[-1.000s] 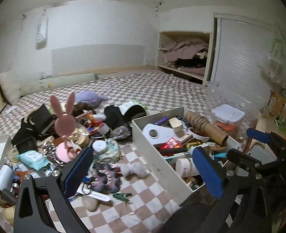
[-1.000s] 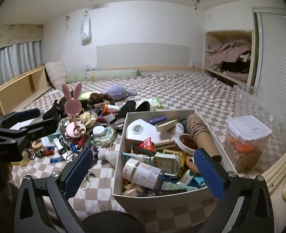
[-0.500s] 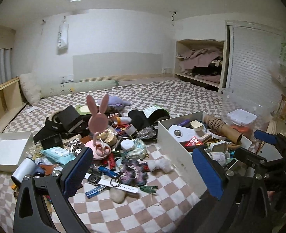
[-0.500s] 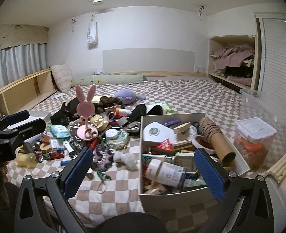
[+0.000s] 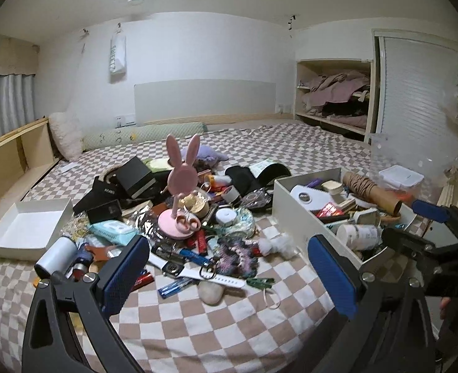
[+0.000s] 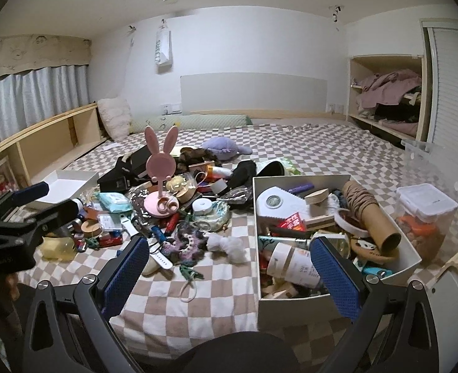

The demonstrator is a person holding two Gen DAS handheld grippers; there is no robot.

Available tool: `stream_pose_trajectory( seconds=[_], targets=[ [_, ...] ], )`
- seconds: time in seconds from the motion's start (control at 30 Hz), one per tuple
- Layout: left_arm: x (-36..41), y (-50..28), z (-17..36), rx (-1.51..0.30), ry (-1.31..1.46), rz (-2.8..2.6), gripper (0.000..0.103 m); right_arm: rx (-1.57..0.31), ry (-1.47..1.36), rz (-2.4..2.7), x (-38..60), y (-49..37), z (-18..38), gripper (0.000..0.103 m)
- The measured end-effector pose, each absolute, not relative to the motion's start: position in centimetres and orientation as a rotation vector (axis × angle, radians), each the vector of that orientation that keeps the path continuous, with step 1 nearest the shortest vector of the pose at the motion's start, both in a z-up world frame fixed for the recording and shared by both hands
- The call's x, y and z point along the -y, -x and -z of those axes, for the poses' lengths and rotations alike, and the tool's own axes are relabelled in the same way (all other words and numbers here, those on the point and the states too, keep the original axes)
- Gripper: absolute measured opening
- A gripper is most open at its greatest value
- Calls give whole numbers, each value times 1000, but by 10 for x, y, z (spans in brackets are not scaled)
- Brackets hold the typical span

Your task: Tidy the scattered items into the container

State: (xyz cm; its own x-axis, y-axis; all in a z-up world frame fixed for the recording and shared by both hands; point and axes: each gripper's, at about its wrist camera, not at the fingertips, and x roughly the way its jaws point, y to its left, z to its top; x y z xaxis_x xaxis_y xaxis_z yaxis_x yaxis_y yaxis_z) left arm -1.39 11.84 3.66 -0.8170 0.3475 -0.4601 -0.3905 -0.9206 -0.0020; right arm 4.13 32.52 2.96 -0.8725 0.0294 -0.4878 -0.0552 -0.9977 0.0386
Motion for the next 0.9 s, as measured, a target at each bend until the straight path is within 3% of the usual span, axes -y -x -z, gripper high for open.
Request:
stream_pose_trajectory(
  seconds=[0.9],
  targets=[
    [-110, 9, -15, -134, 705, -2673, 103, -61, 852, -3011, -305, -40, -11, 103]
  ],
)
